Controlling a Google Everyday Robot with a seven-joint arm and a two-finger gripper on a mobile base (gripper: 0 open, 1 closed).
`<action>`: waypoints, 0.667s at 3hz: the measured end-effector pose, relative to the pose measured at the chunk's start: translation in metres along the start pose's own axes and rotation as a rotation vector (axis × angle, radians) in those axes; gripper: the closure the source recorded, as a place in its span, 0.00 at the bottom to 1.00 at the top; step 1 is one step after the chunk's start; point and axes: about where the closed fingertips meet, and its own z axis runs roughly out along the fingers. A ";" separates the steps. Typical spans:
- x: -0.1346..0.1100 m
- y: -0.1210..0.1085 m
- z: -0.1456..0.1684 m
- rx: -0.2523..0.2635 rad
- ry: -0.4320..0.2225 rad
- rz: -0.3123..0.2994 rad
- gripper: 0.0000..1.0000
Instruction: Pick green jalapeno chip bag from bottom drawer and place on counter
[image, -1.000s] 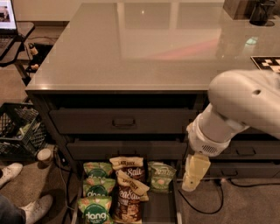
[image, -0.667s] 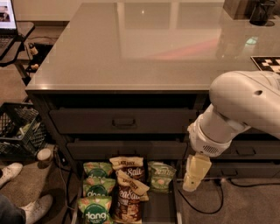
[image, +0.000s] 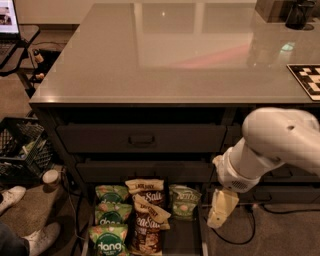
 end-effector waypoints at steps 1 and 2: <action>0.015 -0.019 0.049 -0.005 -0.046 0.016 0.00; 0.031 -0.037 0.098 -0.029 -0.053 0.030 0.00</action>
Offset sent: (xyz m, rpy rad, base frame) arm 0.0537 -0.0183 -0.1673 0.0741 0.0531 -0.0308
